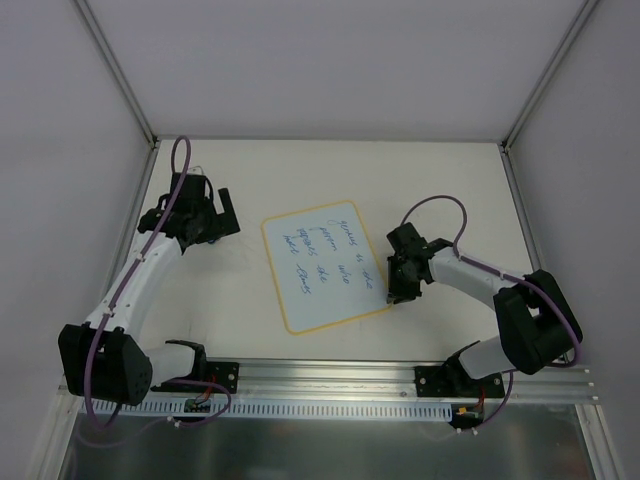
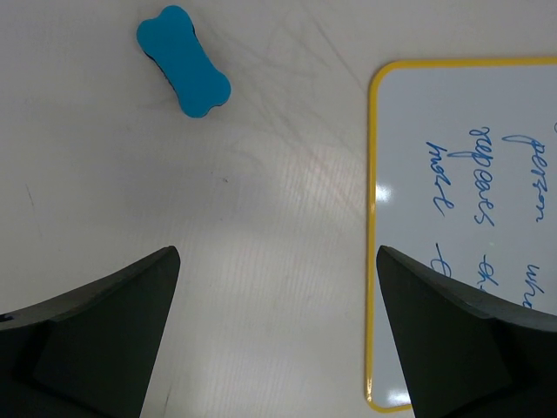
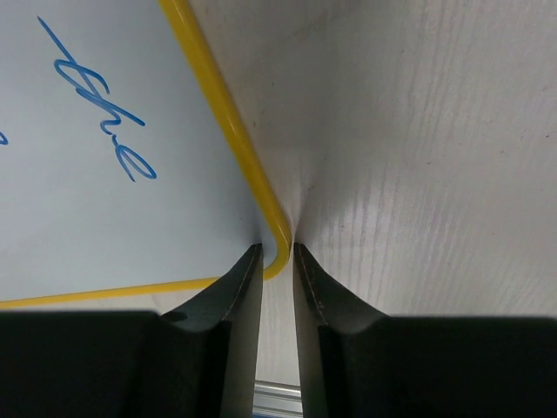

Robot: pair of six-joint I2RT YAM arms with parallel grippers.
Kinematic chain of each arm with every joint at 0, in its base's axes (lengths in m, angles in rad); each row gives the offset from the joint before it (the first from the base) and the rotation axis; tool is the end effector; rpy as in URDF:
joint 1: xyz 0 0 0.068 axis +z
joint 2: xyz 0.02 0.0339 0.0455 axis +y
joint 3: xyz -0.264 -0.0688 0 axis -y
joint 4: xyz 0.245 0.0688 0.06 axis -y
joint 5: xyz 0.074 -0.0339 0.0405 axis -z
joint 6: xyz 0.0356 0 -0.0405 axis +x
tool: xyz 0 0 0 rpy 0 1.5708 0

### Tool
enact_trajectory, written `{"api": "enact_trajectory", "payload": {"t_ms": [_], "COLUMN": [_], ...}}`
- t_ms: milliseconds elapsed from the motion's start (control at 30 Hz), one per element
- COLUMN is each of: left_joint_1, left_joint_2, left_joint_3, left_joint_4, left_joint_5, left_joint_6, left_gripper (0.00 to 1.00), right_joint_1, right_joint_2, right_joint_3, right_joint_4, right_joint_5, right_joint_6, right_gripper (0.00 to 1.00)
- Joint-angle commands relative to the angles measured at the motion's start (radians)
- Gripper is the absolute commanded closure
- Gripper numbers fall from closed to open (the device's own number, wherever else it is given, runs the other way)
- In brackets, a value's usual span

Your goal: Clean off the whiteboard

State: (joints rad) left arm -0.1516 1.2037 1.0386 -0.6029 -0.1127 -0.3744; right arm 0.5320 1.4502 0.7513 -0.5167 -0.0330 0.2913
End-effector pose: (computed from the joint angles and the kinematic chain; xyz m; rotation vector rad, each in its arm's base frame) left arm 0.2531 -0.0346 0.3028 -0.3152 2.3150 -0.1305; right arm 0.2170 0.1291 0.1611 -0.3467 2.7975 0.2451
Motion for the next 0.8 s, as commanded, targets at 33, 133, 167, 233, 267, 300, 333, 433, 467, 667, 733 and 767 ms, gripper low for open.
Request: {"api": "enact_trajectory", "payload": {"t_ms": [33, 133, 167, 233, 267, 300, 333, 433, 467, 667, 733, 767], "left_joint_1": [-0.008, -0.009, -0.008, -0.008, -0.008, -0.008, -0.008, -0.008, -0.008, -0.006, -0.003, 0.006], "left_joint_2": [0.017, 0.023, 0.028, 0.045, 0.053, 0.060, 0.077, 0.114, 0.125, 0.198, 0.226, 0.235], "left_joint_3": [0.035, 0.034, 0.034, 0.034, 0.035, 0.037, 0.044, 0.064, 0.070, 0.100, 0.100, 0.103], "left_joint_4": [0.014, 0.015, 0.015, 0.017, 0.018, 0.020, 0.022, 0.028, 0.029, 0.058, 0.080, 0.089], "left_joint_5": [0.001, -0.010, -0.012, -0.021, -0.031, -0.036, -0.041, -0.042, -0.045, -0.103, -0.116, -0.116], "left_joint_6": [0.011, 0.009, 0.009, 0.009, 0.006, 0.003, -0.006, -0.021, -0.029, -0.043, -0.046, -0.050], "left_gripper": [0.01, 0.01, 0.01, 0.01, 0.01, 0.01, 0.01, 0.01, 0.01, 0.01, 0.01, 0.01], "right_joint_1": [-0.012, -0.053, -0.078, -0.102, -0.121, -0.130, -0.145, -0.155, -0.158, -0.168, -0.173, -0.176], "right_joint_2": [0.021, 0.030, 0.032, 0.044, 0.050, 0.059, 0.079, 0.108, 0.120, 0.144, 0.142, 0.142], "right_joint_3": [0.000, 0.017, 0.025, 0.052, 0.065, 0.077, 0.101, 0.131, 0.141, 0.132, 0.118, 0.115], "right_joint_4": [-0.013, -0.011, -0.011, -0.009, -0.009, -0.008, -0.006, 0.006, 0.017, 0.053, 0.056, 0.055], "right_joint_5": [0.103, 0.123, 0.127, 0.130, 0.131, 0.131, 0.127, 0.114, 0.099, 0.047, 0.051, 0.064], "right_joint_6": [0.013, -0.010, -0.018, -0.047, -0.060, -0.067, -0.087, -0.110, -0.122, -0.135, -0.133, -0.133], "right_gripper": [0.78, 0.80, 0.80, 0.80, 0.80, 0.80, 0.80, 0.80, 0.80, 0.82, 0.83, 0.83]}}
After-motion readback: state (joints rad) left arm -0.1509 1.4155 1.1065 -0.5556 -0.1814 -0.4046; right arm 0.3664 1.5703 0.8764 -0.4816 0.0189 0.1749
